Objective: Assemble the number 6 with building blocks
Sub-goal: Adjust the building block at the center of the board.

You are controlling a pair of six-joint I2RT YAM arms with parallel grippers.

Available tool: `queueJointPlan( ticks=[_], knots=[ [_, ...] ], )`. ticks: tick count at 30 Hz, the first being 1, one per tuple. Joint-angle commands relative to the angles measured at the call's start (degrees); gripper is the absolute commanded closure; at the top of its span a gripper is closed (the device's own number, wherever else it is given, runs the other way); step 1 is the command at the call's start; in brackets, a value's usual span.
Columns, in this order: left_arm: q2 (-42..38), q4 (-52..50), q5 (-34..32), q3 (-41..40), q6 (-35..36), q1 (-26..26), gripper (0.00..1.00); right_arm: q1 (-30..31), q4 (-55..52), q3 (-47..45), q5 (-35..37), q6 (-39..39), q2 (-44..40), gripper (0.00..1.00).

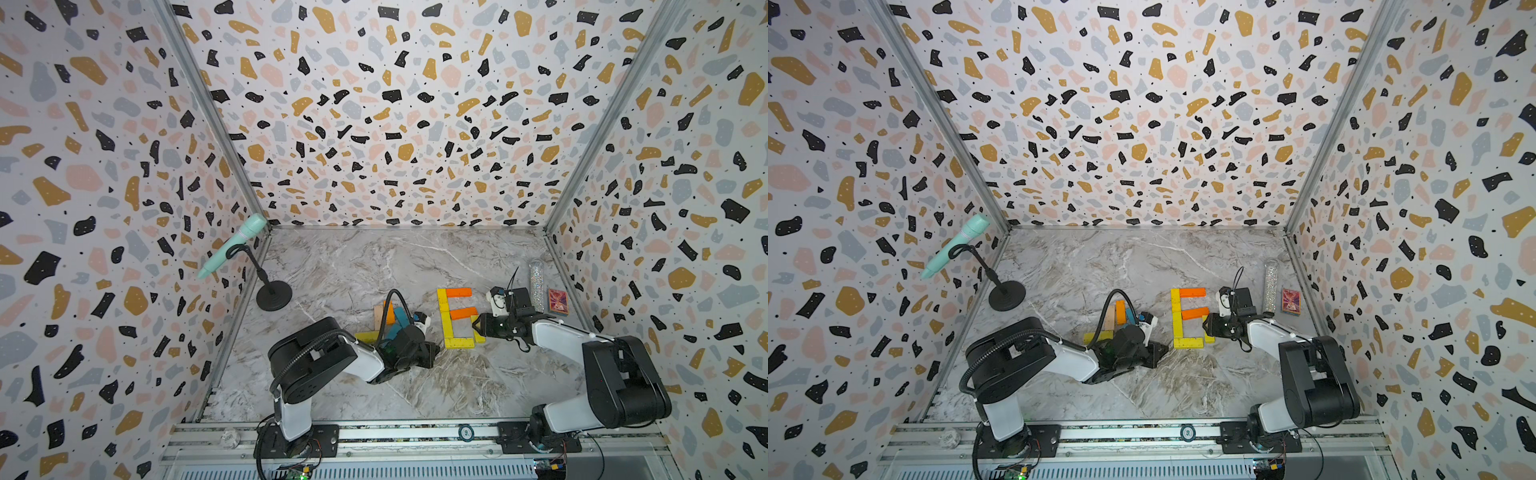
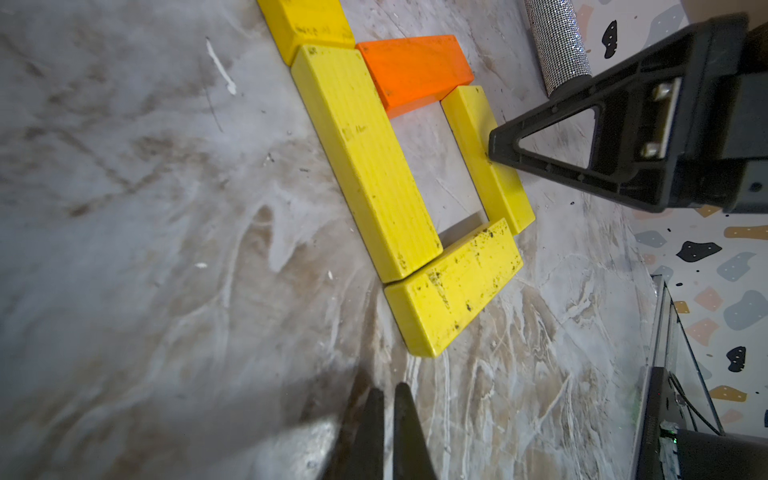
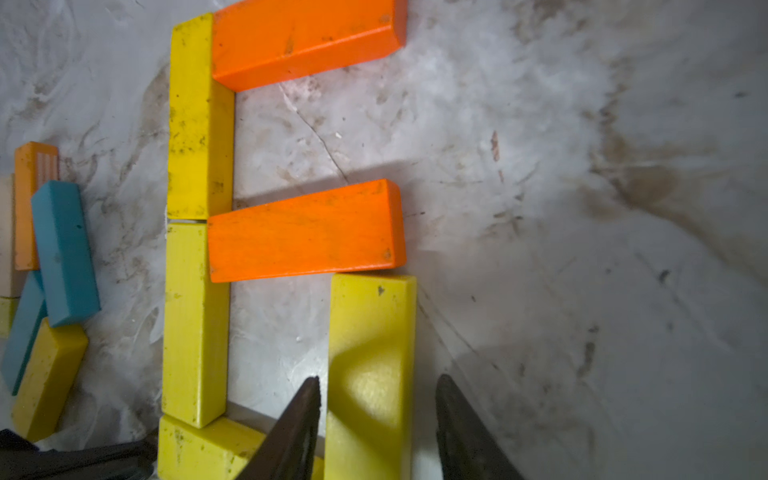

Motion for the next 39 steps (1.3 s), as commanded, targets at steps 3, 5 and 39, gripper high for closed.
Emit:
queueJointPlan(
  ticks=[3, 5, 39],
  knots=[
    [0.15, 1.82, 0.04, -0.56, -0.46, -0.54, 1.00, 2.19, -2.34, 0.96, 1.98, 0.01, 0.69, 0.56],
    [0.15, 1.73, 0.07, -0.49, -0.40, -0.49, 1.00, 2.57, -2.14, 0.34, 2.07, 0.48, 0.52, 0.56],
    [0.06, 1.46, 0.52, 0.18, -0.21, -0.84, 1.00, 3.10, -2.26, -4.95, -0.80, 4.83, -7.79, 0.52]
  ],
)
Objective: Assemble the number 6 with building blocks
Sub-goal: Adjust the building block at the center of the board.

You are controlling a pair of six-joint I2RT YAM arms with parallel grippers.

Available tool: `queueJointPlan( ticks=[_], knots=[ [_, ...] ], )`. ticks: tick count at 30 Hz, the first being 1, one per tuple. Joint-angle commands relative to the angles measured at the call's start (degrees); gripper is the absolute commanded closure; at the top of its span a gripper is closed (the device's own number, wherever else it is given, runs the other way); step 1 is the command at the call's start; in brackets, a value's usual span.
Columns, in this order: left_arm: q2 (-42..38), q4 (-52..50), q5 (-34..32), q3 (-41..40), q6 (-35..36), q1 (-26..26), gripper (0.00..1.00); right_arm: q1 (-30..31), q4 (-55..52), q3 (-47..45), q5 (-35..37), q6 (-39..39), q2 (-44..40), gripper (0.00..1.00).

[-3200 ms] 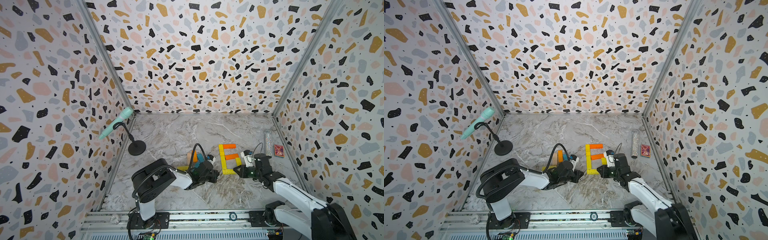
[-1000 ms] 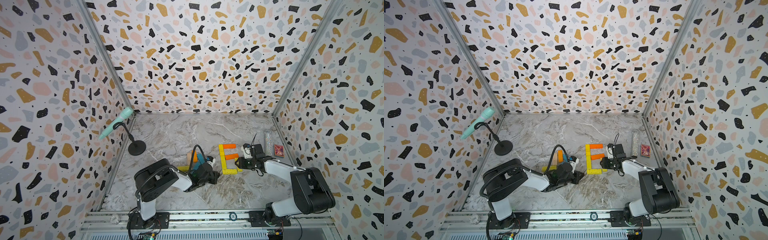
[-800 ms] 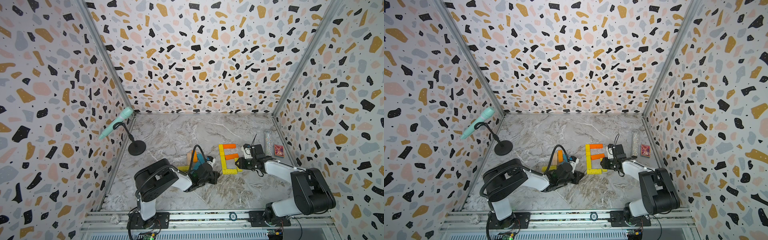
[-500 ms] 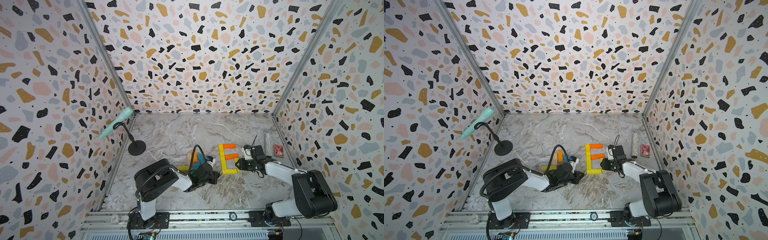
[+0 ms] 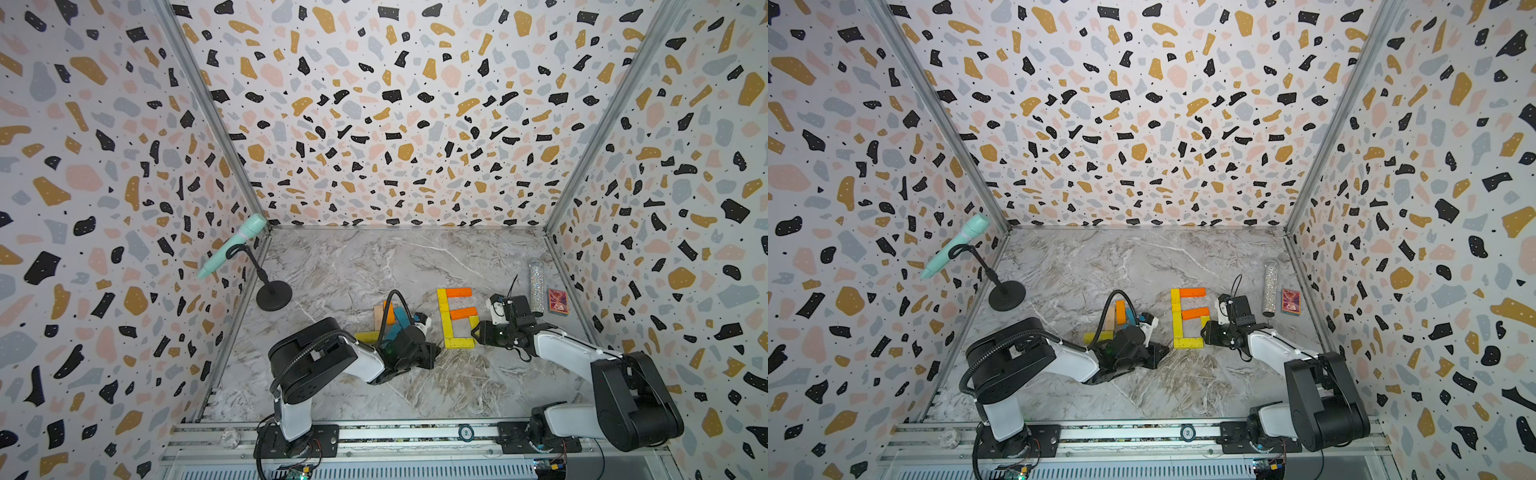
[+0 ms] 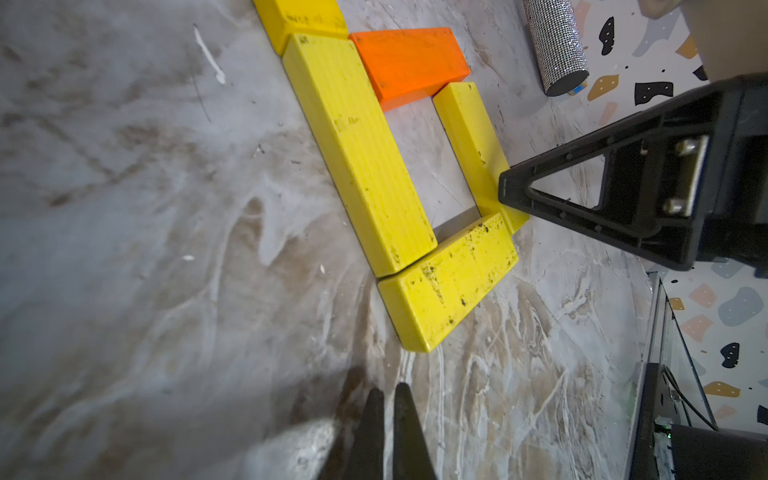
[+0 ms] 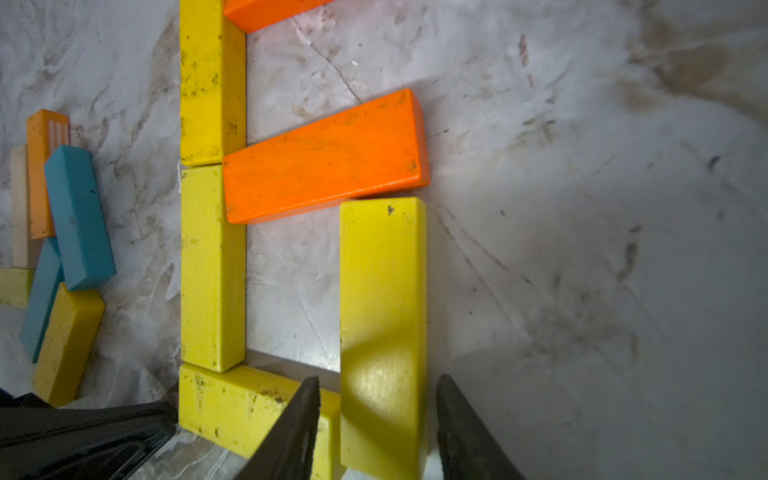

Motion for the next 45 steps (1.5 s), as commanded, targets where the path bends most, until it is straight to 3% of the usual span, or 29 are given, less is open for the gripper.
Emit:
queueJointPlan(
  ticks=[1, 6, 9, 12, 21, 27, 45],
  knots=[
    [0.06, 1.57, 0.28, 0.18, 0.14, -0.49, 1.00, 0.28, -0.58, -0.44, -2.04, 0.65, -1.66, 0.52],
    [0.06, 1.83, 0.15, 0.08, -0.06, -0.74, 1.00, -0.13, -2.21, 0.59, -1.81, 0.51, -2.96, 0.50],
    [-0.52, 1.05, -0.28, 0.45, 0.24, -0.67, 1.00, -0.60, -5.80, 4.39, 1.97, -1.18, -3.31, 0.50],
    [-2.00, -1.73, -2.34, 1.54, 1.21, -0.65, 1.00, -1.85, -7.45, 9.22, 2.12, -3.47, -1.91, 0.56],
    [-8.00, -5.15, -9.02, 1.66, 2.40, 1.22, 1.00, -3.56, -8.92, 24.51, 0.41, -9.67, 12.99, 0.75],
    [-8.61, -5.39, -9.90, 1.76, 2.96, 1.77, 1.00, -4.03, -8.61, 31.33, -1.27, -11.52, 21.51, 0.81],
    [-12.09, -5.20, -11.36, -0.31, 3.67, 2.89, 1.00, -3.70, -6.81, 31.00, -2.45, -11.67, 27.50, 0.85]
  ],
)
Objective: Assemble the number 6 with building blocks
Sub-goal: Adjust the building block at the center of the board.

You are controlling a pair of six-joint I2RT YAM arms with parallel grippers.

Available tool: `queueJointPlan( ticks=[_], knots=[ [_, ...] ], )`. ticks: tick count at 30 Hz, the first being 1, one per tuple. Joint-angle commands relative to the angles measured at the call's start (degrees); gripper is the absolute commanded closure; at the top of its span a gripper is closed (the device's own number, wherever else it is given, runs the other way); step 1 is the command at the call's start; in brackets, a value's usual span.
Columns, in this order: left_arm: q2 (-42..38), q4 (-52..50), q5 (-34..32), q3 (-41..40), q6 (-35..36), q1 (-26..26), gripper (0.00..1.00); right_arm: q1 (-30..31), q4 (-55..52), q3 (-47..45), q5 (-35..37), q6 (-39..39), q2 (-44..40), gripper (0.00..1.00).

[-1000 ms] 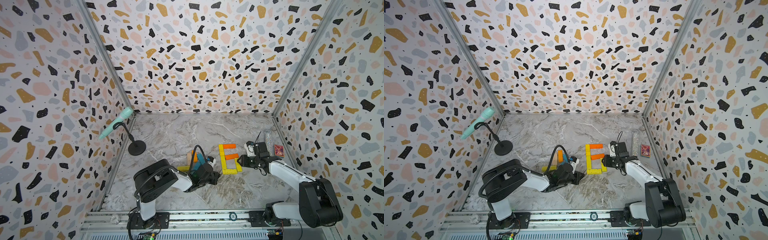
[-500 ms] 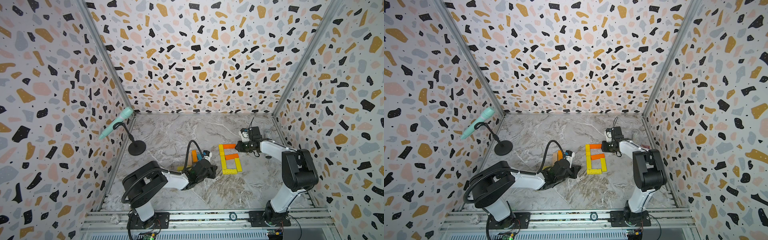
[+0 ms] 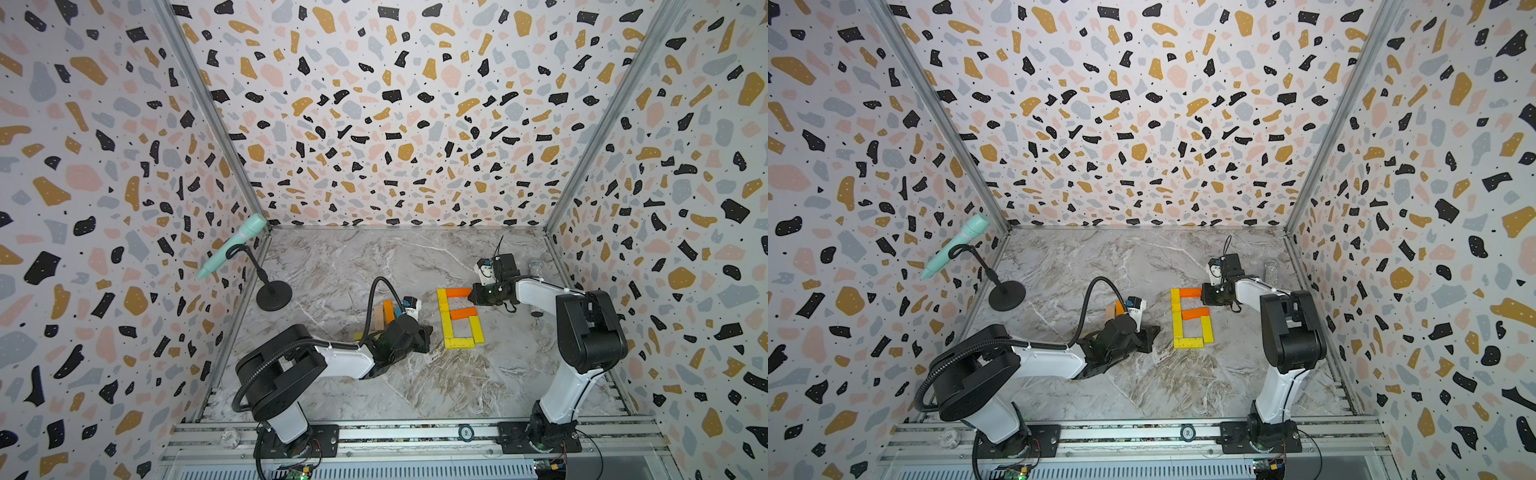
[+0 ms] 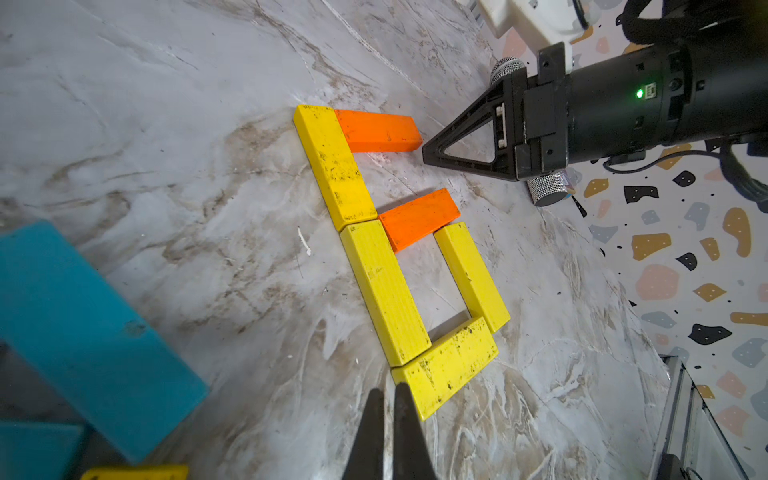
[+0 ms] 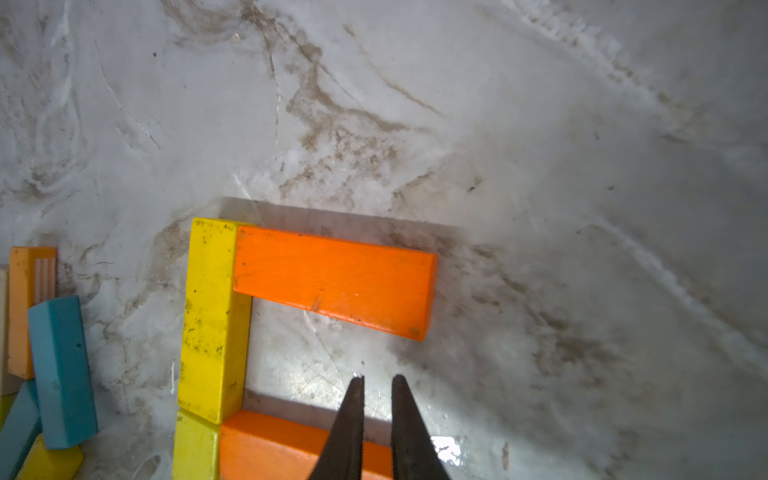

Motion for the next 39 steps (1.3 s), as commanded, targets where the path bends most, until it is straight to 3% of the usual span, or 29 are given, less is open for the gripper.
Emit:
queueJointPlan(
  ticks=[1, 39],
  knots=[
    [-1.47, 0.88, -0.84, -0.96, 1.02, 0.38, 1.00, 0.26, 0.07, -0.28, -0.42, -0.42, 0.52, 0.85],
    [-2.63, 2.45, -0.74, -3.01, 0.73, 0.55, 1.00, 1.14, 0.09, -5.19, 1.33, 0.64, -2.72, 0.87]
  ],
)
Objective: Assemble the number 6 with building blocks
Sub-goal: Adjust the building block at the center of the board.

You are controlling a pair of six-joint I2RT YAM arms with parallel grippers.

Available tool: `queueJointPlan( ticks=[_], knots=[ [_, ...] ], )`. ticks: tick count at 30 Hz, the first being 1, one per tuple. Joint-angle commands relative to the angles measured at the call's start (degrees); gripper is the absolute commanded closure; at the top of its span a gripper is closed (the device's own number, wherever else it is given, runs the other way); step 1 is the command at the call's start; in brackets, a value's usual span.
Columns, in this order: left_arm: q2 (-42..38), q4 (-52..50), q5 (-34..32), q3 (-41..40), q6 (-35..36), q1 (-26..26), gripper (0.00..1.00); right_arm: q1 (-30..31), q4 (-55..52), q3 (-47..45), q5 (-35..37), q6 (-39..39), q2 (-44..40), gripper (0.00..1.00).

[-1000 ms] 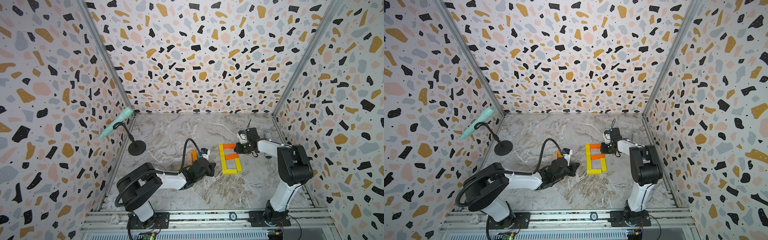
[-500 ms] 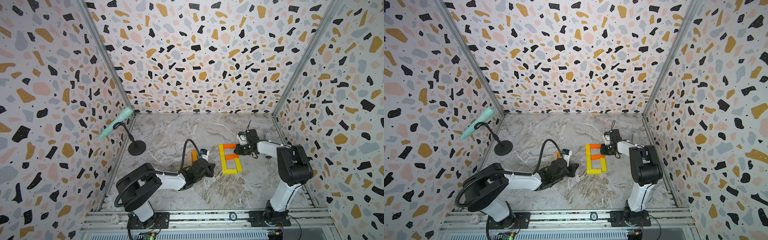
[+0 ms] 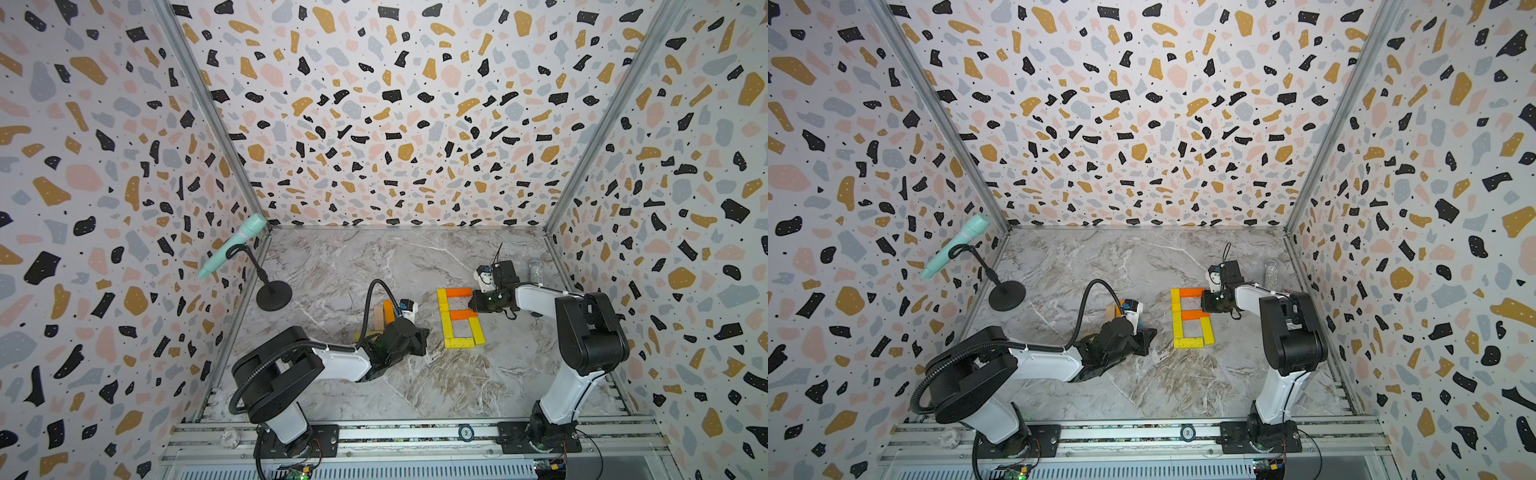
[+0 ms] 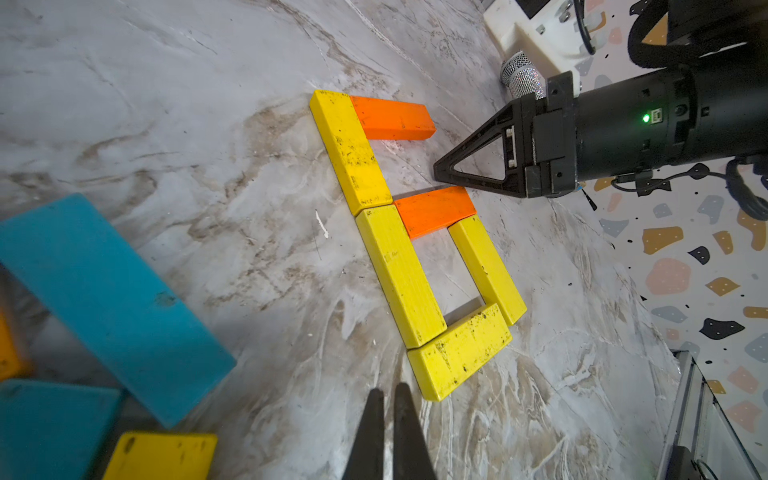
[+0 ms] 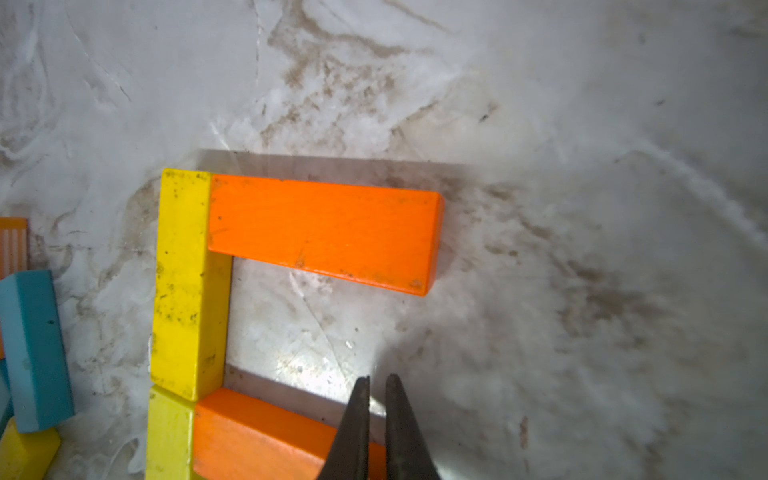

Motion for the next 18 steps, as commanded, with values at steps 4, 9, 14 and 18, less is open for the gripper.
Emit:
queueJointPlan(
  ticks=[4, 9, 14, 18],
  knots=[
    [-1.41, 2.00, -0.57, -0.21, 0.87, 0.38, 1.00, 0.23, -2.99, 1.91, 1.99, 0.18, -1.69, 0.85],
    [-0.02, 2.03, 0.58, 0.45, 0.75, 0.40, 1.00, -1.62, -1.20, -0.01, 1.74, 1.95, -7.47, 0.79],
    [1.01, 3.09, 1.59, 0.11, 0.41, 0.35, 1.00, -5.28, 4.60, -11.91, -2.25, 6.05, -17.82, 0.79],
    [1.70, 3.55, 2.71, 0.09, 0.36, 0.33, 1.00, -6.06, 5.26, -18.68, -2.77, 7.76, -23.04, 0.82]
  ],
)
